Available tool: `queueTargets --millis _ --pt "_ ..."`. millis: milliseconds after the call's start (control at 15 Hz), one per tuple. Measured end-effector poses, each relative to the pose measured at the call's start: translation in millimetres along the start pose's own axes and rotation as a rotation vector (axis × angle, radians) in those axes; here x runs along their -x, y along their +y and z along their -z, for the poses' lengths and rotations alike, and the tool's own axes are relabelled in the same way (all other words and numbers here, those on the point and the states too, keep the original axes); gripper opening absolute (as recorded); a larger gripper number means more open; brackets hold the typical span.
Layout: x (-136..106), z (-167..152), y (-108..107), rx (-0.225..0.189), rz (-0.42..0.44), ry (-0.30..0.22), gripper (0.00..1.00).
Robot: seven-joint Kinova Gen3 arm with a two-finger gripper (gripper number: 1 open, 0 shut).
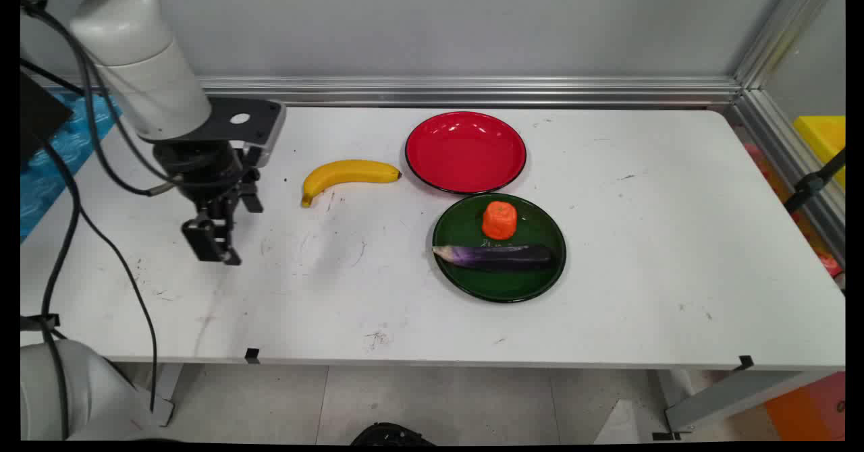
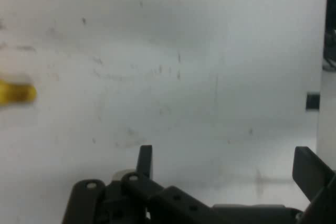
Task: Pick up the eggplant from the green plate
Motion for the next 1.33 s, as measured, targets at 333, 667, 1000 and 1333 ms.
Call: queueTargets --millis 333,667,1000,1333 --pt "-42.2 -4.6 -10.0 -0.027 0.01 0.07 1.0" --pt "-112.0 -10.3 -23.1 -0.065 0.007 0.188 1.0" --pt "-167.0 -26.4 -29.4 -0.081 0.017 0.291 1.0" --pt "-204.8 -54.2 -29.6 -0.09 0.024 0.367 1.0"
